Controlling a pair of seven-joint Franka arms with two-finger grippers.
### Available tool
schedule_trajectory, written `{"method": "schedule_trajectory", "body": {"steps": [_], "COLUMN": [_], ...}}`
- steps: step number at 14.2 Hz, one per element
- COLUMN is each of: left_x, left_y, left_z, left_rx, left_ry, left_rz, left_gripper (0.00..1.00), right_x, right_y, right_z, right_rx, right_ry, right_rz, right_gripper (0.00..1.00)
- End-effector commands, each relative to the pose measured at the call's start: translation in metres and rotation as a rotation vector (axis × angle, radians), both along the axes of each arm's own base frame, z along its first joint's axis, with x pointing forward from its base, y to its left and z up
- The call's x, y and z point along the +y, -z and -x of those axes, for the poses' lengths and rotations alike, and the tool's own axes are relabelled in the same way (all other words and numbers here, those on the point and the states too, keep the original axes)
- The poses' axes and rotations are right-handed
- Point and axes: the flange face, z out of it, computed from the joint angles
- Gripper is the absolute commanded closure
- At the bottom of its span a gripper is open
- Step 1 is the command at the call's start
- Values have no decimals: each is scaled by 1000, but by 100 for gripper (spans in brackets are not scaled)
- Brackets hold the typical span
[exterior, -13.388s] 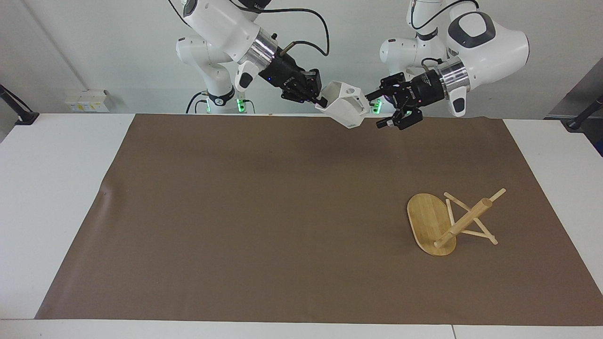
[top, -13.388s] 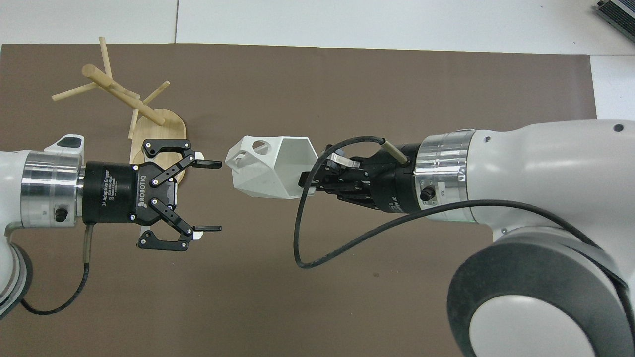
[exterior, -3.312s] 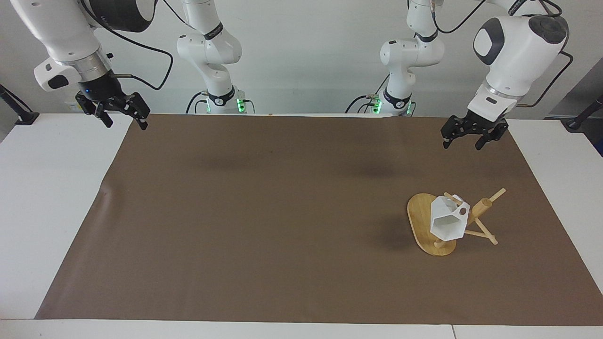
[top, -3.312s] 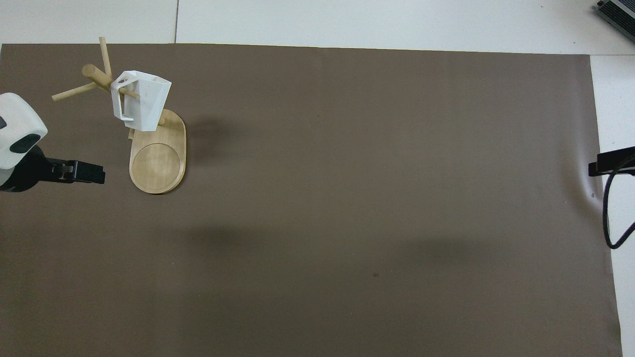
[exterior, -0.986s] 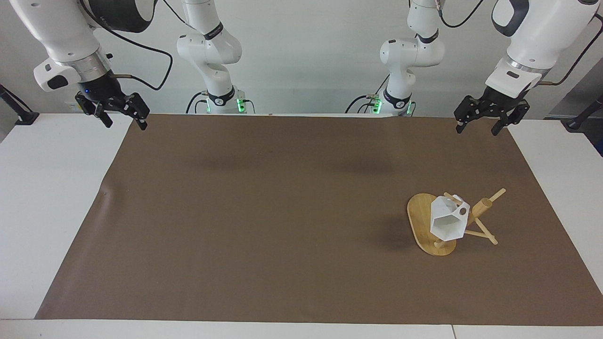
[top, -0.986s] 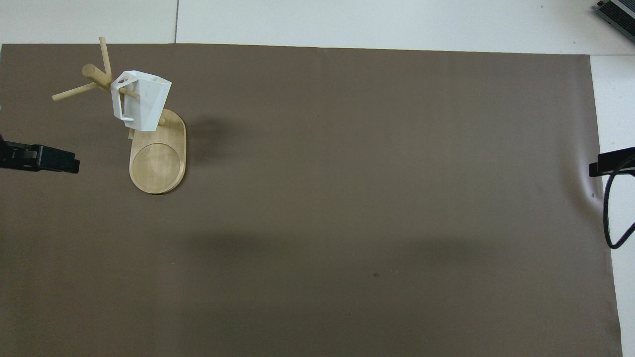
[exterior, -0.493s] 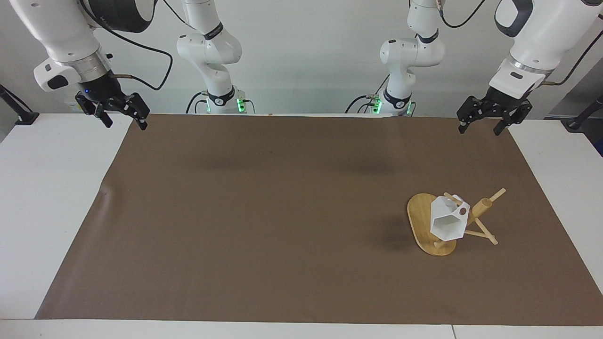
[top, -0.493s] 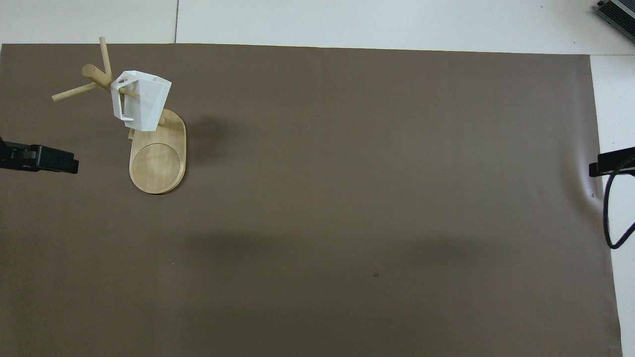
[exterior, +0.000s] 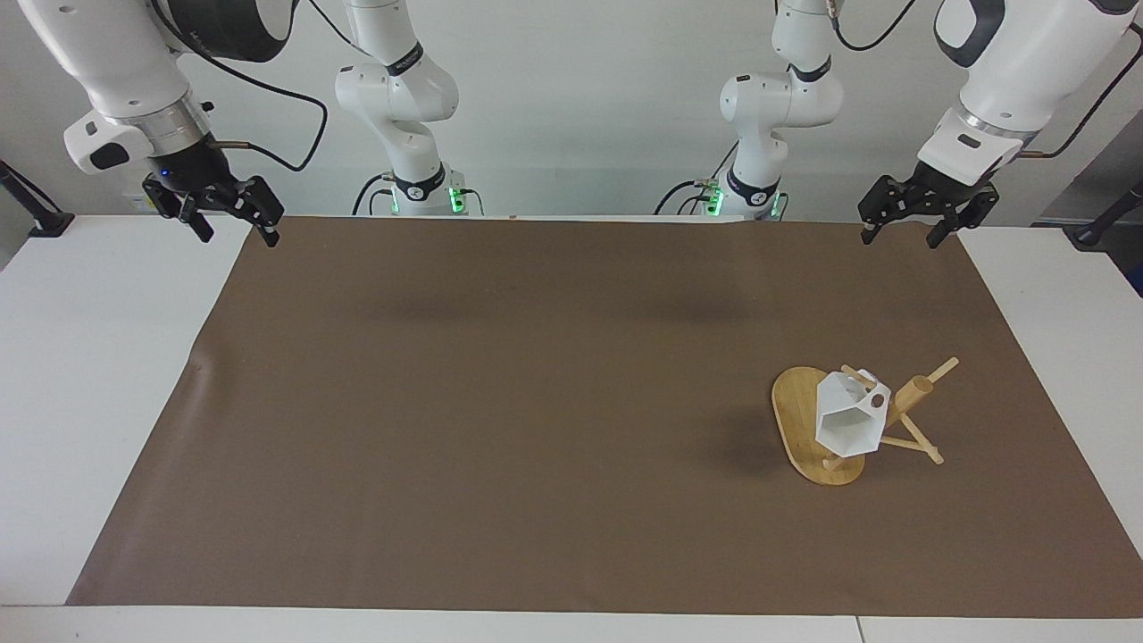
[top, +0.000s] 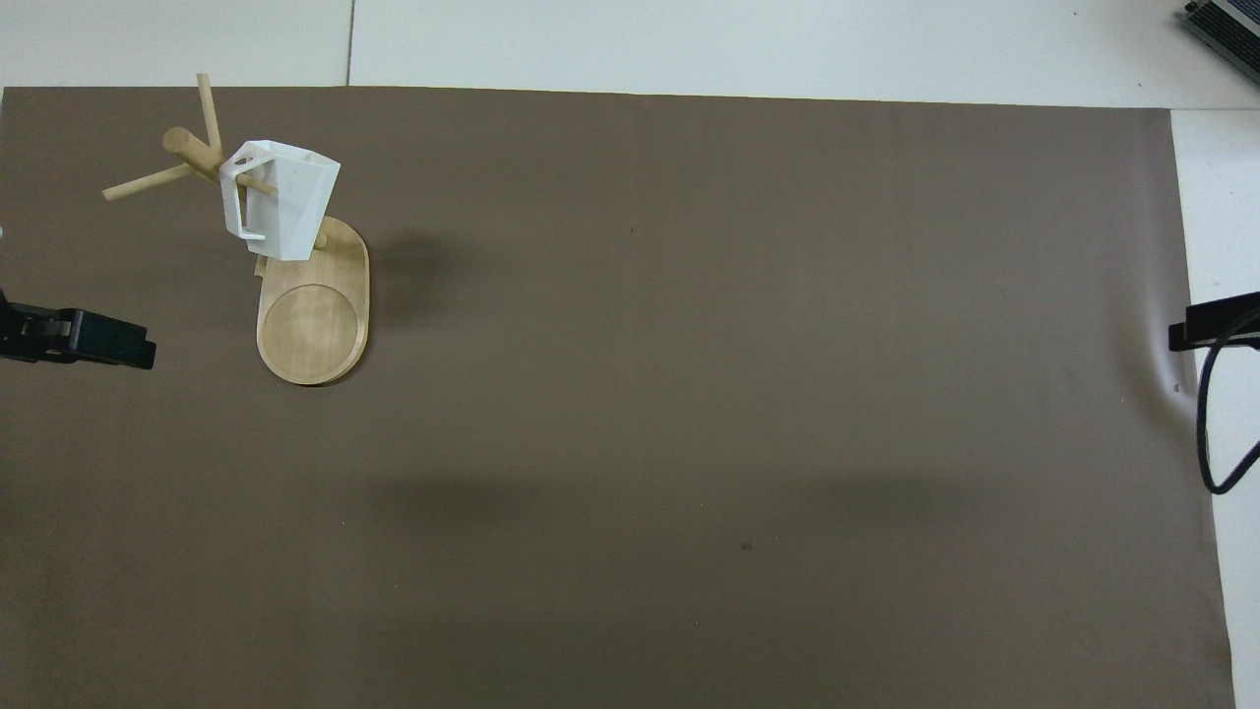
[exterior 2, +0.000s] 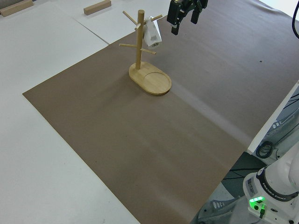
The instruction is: Hang cup on rack
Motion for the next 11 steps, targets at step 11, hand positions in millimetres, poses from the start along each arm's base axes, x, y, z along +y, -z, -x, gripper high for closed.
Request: {"method": "schedule_trajectory", "body": {"steps": [11], "left_x": [2], "left_y": [-3], "left_z": [3], "left_rx": [-6], "left_ry": [7], "left_rz": [-11], "left_gripper": [0], "right_x": [1], "right_y": [2], "right_z": [1], "right_rx": [1], "right_ry": [15], "right_rz": [5], "right_gripper": [0]}}
